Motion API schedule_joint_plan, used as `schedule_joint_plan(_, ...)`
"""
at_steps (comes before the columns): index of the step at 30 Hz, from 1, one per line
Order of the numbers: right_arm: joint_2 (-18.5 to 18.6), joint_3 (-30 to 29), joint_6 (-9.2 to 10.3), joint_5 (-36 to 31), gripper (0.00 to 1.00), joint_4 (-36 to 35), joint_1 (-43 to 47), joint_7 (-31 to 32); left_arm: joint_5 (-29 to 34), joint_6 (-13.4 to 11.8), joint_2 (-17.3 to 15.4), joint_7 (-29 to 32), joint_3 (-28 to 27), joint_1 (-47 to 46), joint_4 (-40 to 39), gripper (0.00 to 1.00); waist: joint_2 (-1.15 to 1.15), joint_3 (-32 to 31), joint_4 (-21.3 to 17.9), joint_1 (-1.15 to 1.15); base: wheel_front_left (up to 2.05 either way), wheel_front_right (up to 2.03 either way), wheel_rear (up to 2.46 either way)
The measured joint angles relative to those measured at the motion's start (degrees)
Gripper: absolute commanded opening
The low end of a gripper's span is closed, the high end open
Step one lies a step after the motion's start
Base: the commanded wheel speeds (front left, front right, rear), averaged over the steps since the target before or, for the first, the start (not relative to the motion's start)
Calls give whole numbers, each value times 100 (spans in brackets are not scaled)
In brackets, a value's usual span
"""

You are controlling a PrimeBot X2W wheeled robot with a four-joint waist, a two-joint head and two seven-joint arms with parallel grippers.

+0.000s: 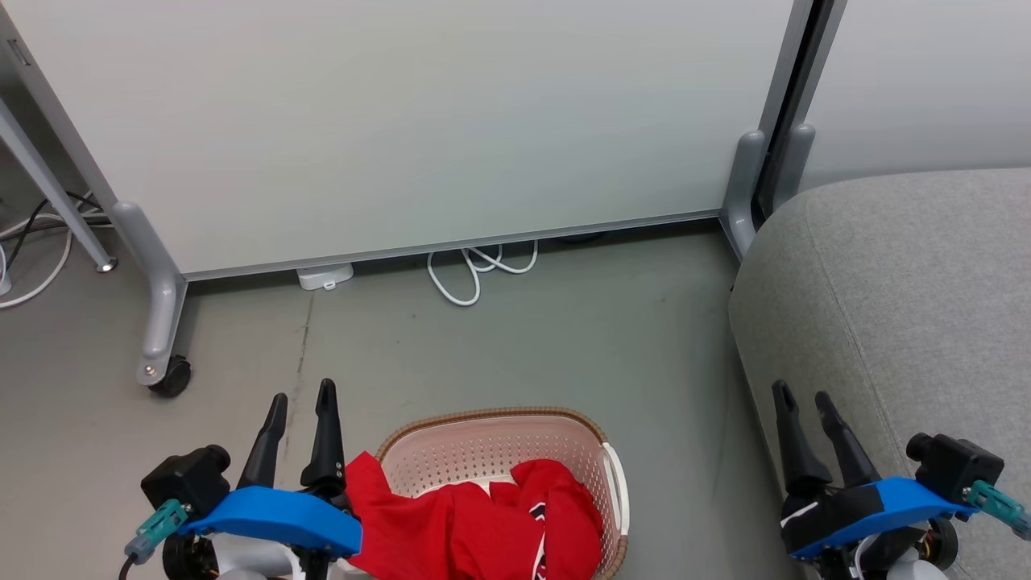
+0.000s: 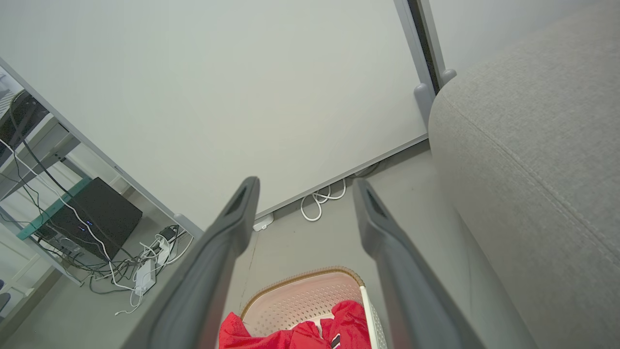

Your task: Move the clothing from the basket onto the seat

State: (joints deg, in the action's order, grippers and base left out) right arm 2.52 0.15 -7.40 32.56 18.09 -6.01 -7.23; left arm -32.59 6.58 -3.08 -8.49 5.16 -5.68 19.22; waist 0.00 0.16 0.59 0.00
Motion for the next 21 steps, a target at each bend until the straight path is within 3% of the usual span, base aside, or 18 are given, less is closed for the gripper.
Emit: schedule_joint_plan(21,8,96,-1,-1144,100,-1,-48,-196,858,52,-15,-281,120,-88,301,100,0,-24,17,0,0,0,0)
